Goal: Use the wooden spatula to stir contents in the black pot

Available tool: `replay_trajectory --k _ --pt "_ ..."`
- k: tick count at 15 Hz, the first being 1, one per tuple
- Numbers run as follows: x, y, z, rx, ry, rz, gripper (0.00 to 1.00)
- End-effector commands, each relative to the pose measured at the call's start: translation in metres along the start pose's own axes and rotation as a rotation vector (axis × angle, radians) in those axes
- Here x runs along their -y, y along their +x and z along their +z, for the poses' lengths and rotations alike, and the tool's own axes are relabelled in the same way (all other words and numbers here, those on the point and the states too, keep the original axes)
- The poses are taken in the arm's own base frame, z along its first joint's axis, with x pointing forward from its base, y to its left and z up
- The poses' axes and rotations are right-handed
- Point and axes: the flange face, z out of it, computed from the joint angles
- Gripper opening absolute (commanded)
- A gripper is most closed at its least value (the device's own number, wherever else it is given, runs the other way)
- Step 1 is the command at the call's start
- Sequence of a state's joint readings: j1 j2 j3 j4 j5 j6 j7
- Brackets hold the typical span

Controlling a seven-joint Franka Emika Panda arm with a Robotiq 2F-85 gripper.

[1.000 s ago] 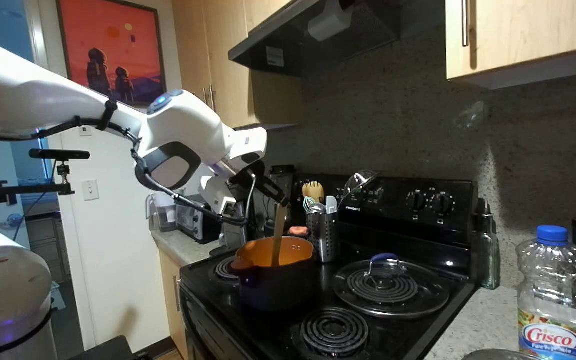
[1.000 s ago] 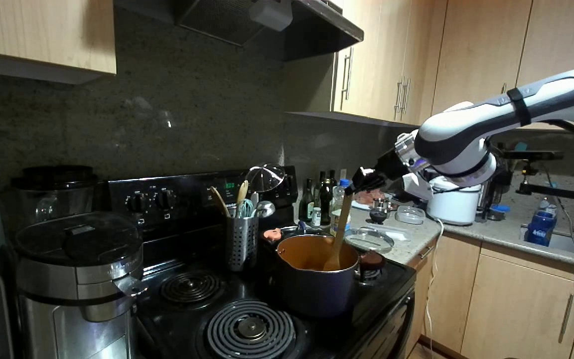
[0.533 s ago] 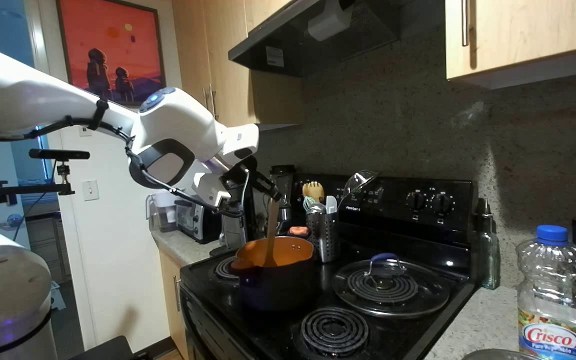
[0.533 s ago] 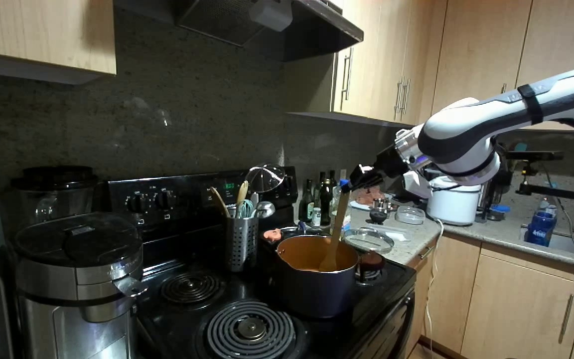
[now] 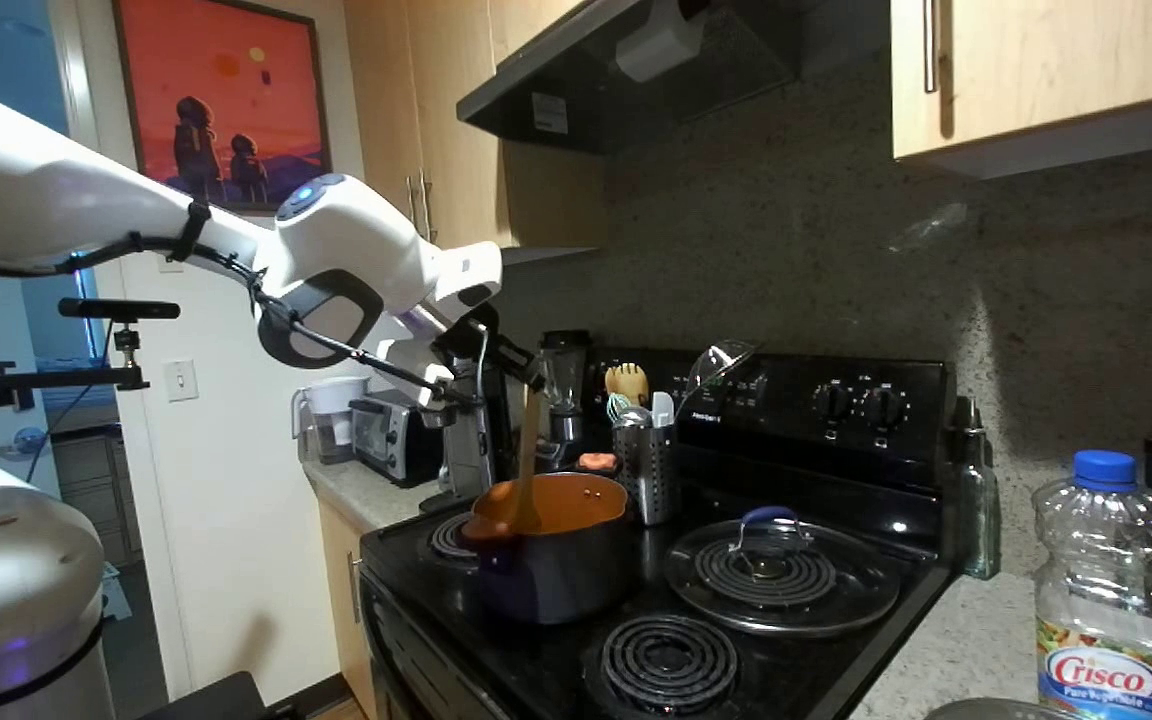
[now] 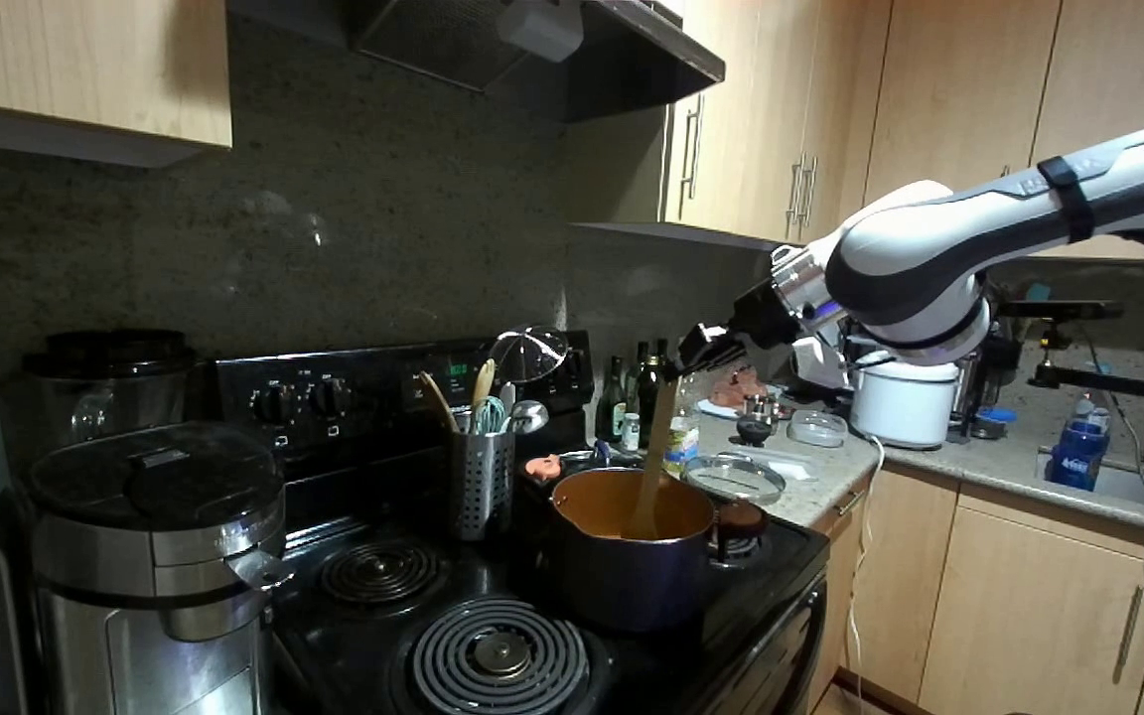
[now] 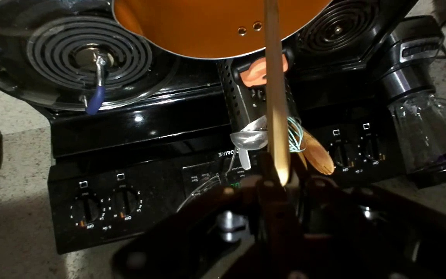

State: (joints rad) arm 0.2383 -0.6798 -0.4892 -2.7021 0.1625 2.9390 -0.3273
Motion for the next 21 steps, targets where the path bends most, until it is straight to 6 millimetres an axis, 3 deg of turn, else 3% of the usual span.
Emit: replay_trajectory --k 1,5,10,16,21 --pt "0.021 0.004 0.005 -0.015 0.012 -0.029 0.06" --pt "0.039 0.01 0.014 -0.023 0.019 -0.064 0.06" --pt "0.047 0.016 0.027 -0.033 0.004 -0.092 0.06" --pt "0.037 0.036 0.043 -0.051 -0.039 -0.093 0.06" --pt "0.011 0.062 0.043 -0.075 -0.08 -0.053 0.06"
